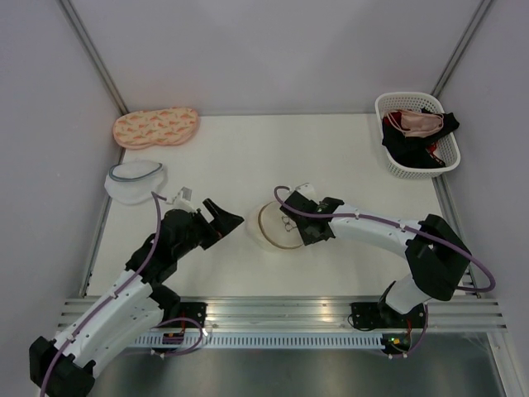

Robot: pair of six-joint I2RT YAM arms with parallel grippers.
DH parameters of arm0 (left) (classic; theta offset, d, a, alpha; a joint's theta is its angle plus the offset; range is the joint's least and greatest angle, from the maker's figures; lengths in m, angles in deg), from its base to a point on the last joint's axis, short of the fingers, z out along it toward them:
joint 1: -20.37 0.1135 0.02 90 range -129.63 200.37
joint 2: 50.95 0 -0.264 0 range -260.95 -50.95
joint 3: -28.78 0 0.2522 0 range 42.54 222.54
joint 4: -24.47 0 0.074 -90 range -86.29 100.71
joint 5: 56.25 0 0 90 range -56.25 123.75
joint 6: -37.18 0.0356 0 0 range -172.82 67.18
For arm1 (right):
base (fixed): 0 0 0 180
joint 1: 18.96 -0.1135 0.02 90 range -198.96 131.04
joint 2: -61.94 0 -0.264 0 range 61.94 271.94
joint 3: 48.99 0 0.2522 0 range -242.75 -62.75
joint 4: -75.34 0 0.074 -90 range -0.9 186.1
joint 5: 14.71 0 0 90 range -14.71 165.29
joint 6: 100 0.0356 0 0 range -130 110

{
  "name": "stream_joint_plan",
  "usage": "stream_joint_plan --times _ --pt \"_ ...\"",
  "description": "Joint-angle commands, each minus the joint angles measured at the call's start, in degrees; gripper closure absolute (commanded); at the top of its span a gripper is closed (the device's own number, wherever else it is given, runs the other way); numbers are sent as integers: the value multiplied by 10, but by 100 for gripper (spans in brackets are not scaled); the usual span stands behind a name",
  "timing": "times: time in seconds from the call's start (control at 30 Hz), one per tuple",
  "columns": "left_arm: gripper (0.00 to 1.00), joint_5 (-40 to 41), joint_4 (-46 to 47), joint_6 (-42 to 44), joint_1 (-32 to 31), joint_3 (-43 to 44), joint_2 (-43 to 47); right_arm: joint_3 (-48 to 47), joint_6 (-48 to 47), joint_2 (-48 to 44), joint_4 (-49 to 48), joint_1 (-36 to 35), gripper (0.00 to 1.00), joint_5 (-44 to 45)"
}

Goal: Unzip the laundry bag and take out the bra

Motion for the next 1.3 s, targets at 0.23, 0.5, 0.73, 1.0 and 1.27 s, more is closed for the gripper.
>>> stream_joint_plan --times 0.23,0.5,0.73,1.0,1.27 --pt "1 4 15 55 0 28 -99 -26 52 -68 96 0 23 60" --pt "1 -7 45 49 0 17 -134 -57 13 -156 -11 -16 25 -86" --pt "3 -5 85 51 0 3 -158 -98 -4 -79 -77 -16 26 -174" --pt "9 15 136 83 0 24 -243 -132 -4 -24 -111 -16 28 -184" --pt "14 2 203 98 0 51 -349 -152 -6 26 -125 -16 30 -165"
